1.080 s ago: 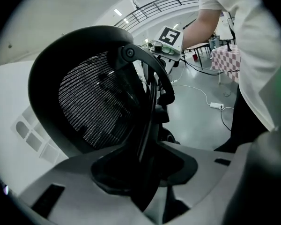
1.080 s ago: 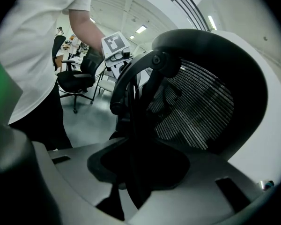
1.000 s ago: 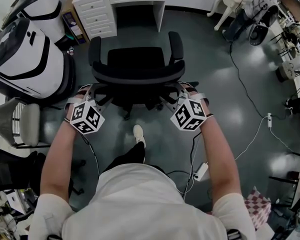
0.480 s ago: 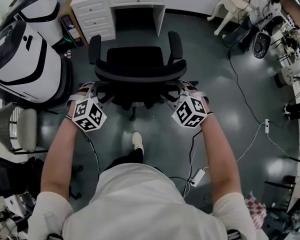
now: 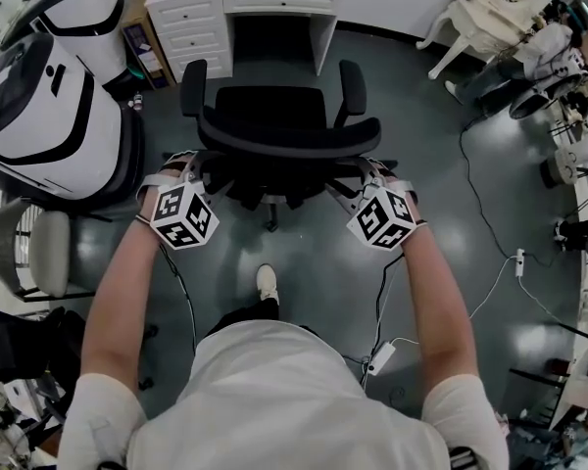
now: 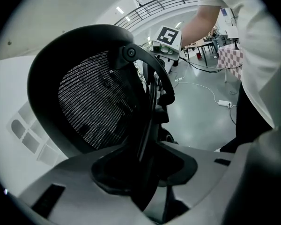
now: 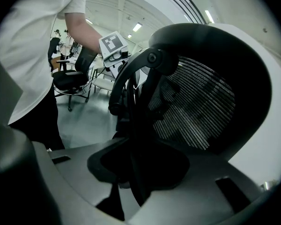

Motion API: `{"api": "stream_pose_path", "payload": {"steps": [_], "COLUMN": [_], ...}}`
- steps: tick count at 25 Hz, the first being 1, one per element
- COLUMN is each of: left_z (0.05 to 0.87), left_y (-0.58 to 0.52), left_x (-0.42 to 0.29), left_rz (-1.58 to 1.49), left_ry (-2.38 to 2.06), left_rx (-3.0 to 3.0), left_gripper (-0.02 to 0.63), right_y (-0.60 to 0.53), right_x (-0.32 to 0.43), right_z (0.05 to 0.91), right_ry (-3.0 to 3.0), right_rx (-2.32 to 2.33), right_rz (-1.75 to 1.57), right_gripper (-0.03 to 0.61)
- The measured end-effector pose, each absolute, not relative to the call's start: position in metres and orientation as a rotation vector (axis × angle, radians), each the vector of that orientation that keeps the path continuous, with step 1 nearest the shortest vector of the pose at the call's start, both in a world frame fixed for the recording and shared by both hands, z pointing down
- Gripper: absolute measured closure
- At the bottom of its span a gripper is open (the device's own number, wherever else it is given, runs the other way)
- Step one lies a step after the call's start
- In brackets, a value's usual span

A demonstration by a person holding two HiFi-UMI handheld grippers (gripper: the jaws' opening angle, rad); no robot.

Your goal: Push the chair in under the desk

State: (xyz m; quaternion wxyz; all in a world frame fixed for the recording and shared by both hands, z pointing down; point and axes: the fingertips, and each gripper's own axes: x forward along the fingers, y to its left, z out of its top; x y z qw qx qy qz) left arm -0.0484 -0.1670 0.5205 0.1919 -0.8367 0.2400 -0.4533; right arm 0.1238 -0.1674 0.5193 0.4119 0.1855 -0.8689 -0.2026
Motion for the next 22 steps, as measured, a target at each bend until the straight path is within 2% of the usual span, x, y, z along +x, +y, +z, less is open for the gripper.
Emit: {"api": "stream_pose_path", "payload": {"steps": [22], "left_z": [0.522], "left_y": [-0.242], "left_x": [-0.032], "left_rz": [-1.271], "left_ry": [0.704], "left_rx": [-2.342], "left_gripper": [0.454], "right_y": [-0.246], "right_x": [0.14], "right_z": [0.52], "right_ry": [-2.193], "right_rx": [0.449], "right_rz": [-0.52], "right_gripper": [0.446]}}
